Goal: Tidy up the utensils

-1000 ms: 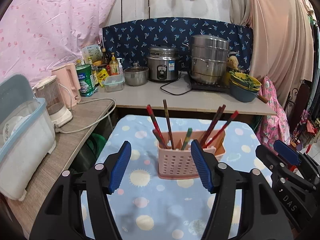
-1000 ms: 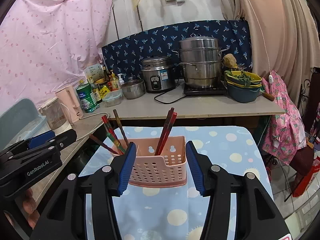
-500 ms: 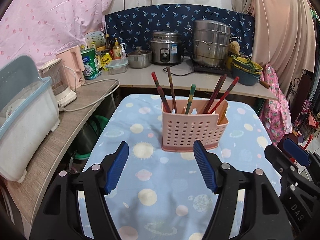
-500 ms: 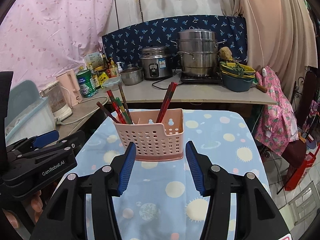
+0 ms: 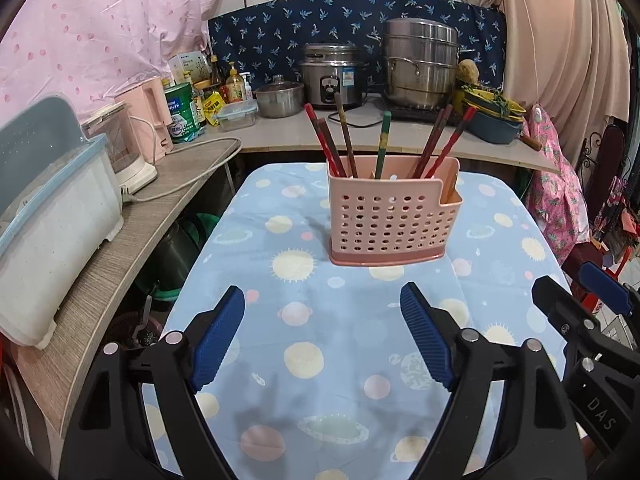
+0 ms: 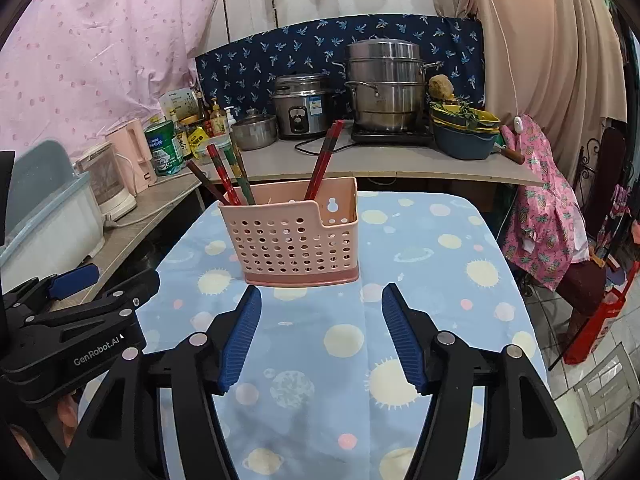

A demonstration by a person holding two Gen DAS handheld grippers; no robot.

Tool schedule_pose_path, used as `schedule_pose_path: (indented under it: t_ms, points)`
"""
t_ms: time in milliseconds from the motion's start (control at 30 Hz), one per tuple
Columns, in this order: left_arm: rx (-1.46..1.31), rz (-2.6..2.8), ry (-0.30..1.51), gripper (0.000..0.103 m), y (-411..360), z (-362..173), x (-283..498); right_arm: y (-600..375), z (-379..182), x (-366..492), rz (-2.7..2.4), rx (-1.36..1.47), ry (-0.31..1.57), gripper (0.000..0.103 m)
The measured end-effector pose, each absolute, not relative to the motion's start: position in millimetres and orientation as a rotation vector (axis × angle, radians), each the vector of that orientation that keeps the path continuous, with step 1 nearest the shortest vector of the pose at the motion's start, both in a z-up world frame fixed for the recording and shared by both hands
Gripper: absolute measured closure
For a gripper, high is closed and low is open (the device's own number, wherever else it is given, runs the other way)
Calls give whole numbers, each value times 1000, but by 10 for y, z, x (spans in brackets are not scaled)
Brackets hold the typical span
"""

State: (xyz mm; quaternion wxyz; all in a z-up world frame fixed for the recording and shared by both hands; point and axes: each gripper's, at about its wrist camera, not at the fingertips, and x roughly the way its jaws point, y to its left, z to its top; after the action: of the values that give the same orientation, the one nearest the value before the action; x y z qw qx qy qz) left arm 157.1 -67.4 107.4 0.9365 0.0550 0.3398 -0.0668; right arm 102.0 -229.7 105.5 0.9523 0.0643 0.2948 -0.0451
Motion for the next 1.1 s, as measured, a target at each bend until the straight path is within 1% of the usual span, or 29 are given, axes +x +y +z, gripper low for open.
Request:
schedule_pose_path:
  t_ms: [67,133,200,233,300,333,467,533,700,767,800,1100]
  points:
    - [112,-133,701,23,-674,1036,1560,-2289,1034,1016,-94,124,600,33]
    - [114,-131,705,21,-672,1012,1552,-2280,1008,1013,-99,120,604,30]
    - [116,-129,708,19,-681,990,1548,-2280,979,1023,-99,122,611,29]
    - [116,-128,710,18,-682,979,1548,-2282,961,1030,-99,124,616,25]
    - [117,-124,714,17,-689,960,1550,-2281,934,1039,-100,127,623,22]
    - [117,-123,716,16,-687,948,1558,-2281,918,1041,-102,127,625,19]
    - [113,-119,727,13,-671,904,1576,-2289,863,1034,-115,126,624,17]
    - [116,-114,728,9,-675,883,1581,-2303,842,1033,-120,128,626,16]
    - [113,-111,746,8,-662,826,1603,-2337,776,1052,-136,129,638,15]
    - [113,-108,750,8,-652,806,1608,-2350,750,1053,-138,133,646,8]
    - [113,-107,752,8,-652,802,1610,-2357,735,1055,-138,135,649,7]
    - [114,-97,756,7,-632,752,1623,-2381,650,1064,-144,148,664,7]
